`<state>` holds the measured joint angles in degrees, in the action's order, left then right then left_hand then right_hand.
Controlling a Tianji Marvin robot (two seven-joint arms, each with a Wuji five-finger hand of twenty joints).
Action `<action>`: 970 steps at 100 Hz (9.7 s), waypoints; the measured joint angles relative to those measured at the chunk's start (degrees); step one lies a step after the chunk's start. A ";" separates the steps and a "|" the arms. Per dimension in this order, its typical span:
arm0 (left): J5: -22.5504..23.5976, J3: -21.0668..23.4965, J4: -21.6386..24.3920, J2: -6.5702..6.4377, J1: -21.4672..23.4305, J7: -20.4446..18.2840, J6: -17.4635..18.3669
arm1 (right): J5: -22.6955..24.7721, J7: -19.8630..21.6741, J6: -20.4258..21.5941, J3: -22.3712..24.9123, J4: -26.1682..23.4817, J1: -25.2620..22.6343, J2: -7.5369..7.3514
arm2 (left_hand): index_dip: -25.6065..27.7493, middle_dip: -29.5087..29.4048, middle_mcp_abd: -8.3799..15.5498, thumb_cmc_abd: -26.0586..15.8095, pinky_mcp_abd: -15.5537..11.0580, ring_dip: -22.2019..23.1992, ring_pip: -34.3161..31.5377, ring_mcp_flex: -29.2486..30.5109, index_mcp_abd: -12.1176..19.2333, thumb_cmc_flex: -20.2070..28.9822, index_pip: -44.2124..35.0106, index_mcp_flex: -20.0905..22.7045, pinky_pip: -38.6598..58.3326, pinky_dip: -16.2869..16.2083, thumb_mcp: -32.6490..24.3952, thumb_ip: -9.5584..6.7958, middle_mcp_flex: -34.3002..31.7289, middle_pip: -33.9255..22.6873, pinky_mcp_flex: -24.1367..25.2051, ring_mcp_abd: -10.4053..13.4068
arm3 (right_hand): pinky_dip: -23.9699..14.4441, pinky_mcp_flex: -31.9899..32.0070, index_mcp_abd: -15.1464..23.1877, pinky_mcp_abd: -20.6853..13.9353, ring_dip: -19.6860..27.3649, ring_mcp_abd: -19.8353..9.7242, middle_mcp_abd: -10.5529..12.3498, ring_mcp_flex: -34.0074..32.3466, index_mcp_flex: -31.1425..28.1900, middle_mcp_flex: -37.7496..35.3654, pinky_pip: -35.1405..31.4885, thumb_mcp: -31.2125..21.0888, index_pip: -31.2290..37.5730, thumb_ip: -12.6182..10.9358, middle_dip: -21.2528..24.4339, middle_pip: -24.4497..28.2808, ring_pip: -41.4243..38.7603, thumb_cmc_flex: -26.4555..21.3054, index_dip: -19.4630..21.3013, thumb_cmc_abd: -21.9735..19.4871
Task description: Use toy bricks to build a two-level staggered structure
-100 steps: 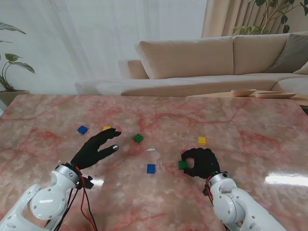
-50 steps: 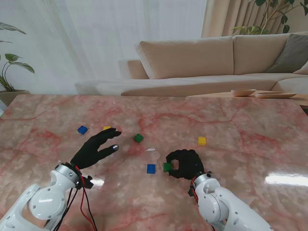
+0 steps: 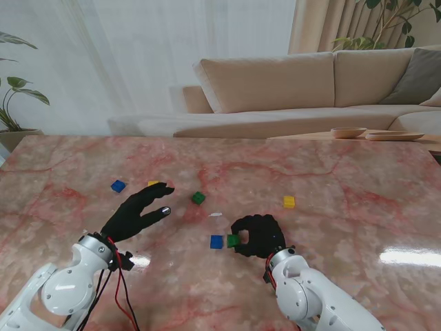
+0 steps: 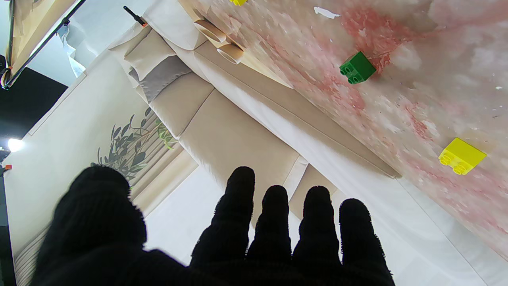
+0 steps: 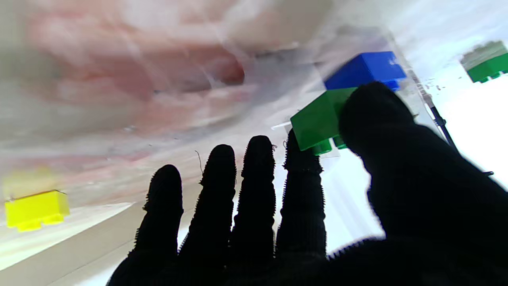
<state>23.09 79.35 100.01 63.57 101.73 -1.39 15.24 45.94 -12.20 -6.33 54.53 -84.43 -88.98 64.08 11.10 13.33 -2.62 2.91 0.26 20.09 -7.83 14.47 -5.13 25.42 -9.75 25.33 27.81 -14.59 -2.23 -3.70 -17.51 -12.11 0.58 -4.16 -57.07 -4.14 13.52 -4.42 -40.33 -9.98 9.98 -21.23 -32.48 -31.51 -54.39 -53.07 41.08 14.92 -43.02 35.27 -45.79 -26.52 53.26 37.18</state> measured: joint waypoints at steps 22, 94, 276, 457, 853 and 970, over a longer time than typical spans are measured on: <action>0.03 0.25 0.47 -0.02 0.46 -0.16 -0.14 | -0.04 -0.90 -0.22 -1.48 0.09 0.45 -0.14 | 0.00 0.00 0.00 0.00 0.00 0.00 0.00 0.00 0.00 0.00 0.00 0.00 -0.02 0.01 0.00 0.00 0.00 0.00 0.00 0.00 | 0.00 0.12 -0.05 0.00 0.00 0.01 -0.26 0.01 0.00 0.02 0.00 0.00 0.00 0.00 -0.01 0.00 0.00 0.02 0.00 -0.29; 0.17 0.46 1.42 -0.07 1.06 -0.35 -0.65 | -1.79 1.05 -3.96 -3.76 1.34 2.61 0.08 | 0.00 0.00 0.00 0.00 0.00 0.00 0.00 0.00 0.00 0.00 0.00 0.00 -0.04 0.02 0.00 0.00 0.00 0.00 0.00 0.02 | 0.00 0.84 -0.70 0.00 0.00 0.01 -0.39 0.07 0.57 1.79 0.00 -0.01 0.00 0.00 -0.07 0.00 -0.13 0.14 0.05 -1.16; 0.59 1.51 2.77 -0.10 2.38 -0.52 -1.20 | -1.51 2.17 -2.42 -6.99 4.95 6.56 -0.10 | 0.00 0.00 0.00 -1.21 0.00 -0.01 0.00 0.00 -0.03 0.63 0.00 0.89 -1.27 0.16 0.00 0.00 0.00 0.00 0.00 0.04 | 0.00 2.91 -2.22 0.00 -1.22 -2.77 -0.68 5.35 3.22 7.28 0.04 5.66 -5.01 -6.12 -0.64 -0.51 -2.79 0.08 5.29 -5.00; 0.79 1.23 3.23 -0.26 1.59 -1.35 -1.57 | 2.08 4.16 6.56 8.85 -10.99 -6.71 -0.74 | 0.00 0.00 0.00 -1.21 0.00 -0.03 0.01 0.00 -0.03 0.63 0.00 0.89 -2.11 0.69 0.00 0.00 0.00 0.01 0.00 0.08 | 18.79 6.36 -15.60 0.68 20.09 4.48 -6.02 9.55 14.74 16.09 29.44 14.18 -32.70 -9.80 24.38 -24.51 36.59 18.06 -15.84 -15.57; 2.09 -56.92 -67.10 9.99 -60.52 1.42 4.41 | -10.39 9.11 15.29 22.36 -13.79 -14.54 -0.95 | 35.74 7.76 2.31 26.65 -1.23 -4.01 5.62 -9.73 15.22 9.81 -40.21 -15.52 -24.00 -4.46 -52.30 8.34 9.00 8.96 0.78 2.63 | 27.75 -1.22 -12.30 2.21 25.47 5.97 -6.63 3.01 12.90 9.75 30.12 18.27 -33.19 -14.29 31.20 -29.86 41.62 19.95 -21.08 -24.34; 12.83 -45.59 -42.16 1.53 -49.76 -3.77 -6.07 | -10.40 8.36 15.70 21.68 -13.31 -14.44 -0.96 | 31.03 5.69 2.33 25.32 -1.27 2.51 5.62 -9.73 15.35 17.75 -44.23 -6.71 -22.77 -8.66 -35.39 14.08 7.15 -1.65 1.11 2.62 | 27.75 -1.14 -11.58 2.21 25.46 5.97 -6.63 3.09 12.90 9.89 30.12 17.67 -33.19 -14.29 31.20 -29.86 41.62 19.95 -21.08 -24.34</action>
<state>35.93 33.77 57.85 65.11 51.97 -5.15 9.17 35.54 -3.84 9.37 76.20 -97.74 -103.42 63.12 42.13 19.02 -0.29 28.24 -1.01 22.60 -2.21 4.74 10.23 43.17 -53.98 18.62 5.04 -23.25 -37.62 10.37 -10.36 -13.76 1.69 -1.54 -29.32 -5.28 1.93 -2.21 -14.87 -4.01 3.36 -18.14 -19.59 -21.62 -24.27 -35.40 7.89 0.63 -11.82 5.41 -4.17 -6.57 32.18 12.84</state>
